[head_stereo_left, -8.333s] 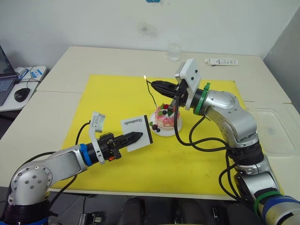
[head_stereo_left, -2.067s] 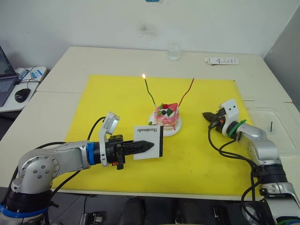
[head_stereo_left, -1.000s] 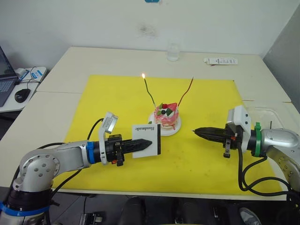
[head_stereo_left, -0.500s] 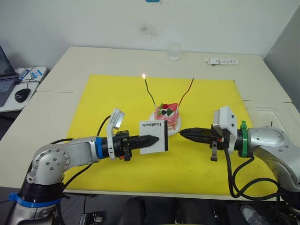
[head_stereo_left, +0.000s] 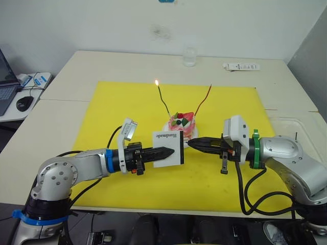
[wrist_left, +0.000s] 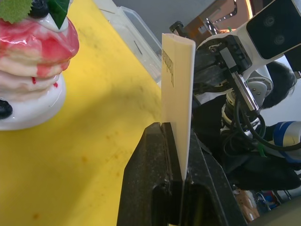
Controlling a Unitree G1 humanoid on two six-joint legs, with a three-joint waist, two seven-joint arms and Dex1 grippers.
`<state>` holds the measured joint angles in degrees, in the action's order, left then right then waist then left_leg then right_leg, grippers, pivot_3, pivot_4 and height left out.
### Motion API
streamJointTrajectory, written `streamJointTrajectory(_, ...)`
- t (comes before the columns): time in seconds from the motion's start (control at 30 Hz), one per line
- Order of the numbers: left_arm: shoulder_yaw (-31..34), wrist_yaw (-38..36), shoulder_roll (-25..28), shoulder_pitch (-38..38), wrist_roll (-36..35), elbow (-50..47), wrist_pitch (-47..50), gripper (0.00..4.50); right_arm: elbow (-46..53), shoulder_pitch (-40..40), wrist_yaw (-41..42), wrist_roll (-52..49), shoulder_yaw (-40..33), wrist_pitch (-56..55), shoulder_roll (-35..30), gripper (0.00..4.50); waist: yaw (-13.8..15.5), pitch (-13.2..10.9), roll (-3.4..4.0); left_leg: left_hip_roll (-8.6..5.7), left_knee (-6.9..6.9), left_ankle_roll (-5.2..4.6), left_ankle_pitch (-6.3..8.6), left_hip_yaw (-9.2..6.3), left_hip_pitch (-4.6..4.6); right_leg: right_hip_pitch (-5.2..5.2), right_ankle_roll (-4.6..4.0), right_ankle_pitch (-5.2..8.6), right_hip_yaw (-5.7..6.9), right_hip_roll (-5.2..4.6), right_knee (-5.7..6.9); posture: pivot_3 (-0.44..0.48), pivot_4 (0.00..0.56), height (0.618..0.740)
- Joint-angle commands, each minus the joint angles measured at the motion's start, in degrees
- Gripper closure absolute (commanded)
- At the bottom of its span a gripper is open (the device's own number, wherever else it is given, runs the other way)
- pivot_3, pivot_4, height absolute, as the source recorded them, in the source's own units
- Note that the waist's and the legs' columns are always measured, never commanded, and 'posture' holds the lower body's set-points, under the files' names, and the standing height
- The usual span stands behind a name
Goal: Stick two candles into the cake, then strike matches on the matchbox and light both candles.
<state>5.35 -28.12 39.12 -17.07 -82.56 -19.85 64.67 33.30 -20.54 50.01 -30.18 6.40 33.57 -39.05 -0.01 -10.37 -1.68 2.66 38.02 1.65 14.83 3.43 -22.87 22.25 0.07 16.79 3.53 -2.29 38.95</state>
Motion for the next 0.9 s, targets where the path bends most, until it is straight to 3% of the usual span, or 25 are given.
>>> streamJointTrajectory(0.03,0.7,-0.2,0.1,-0.6,-0.5,-0.8,0.1,4.5,0.1,-1.3,0.0,0.4,-0.2,-1.0,0.3,4.43,0.0,0.0,0.0,0.0,0.0,0.0,0.0,0.0,0.0,0.0,0.0,0.0,0.0,0.0,0.0,0.0,0.15,0.74)
streamJointTrajectory(0.9,1.5,-0.3,0.7,0.2,-1.3,-1.6,0.2,4.5,-1.0,-6.1,-0.6,1.9,2.5,1.1,2.2,4.43,0.0,0.0,0.0,0.01,0.0,0.0,0.0,-0.01,0.0,0.0,-0.01,-0.01,0.0,0.0,0.01,0.0,0.15,0.74)
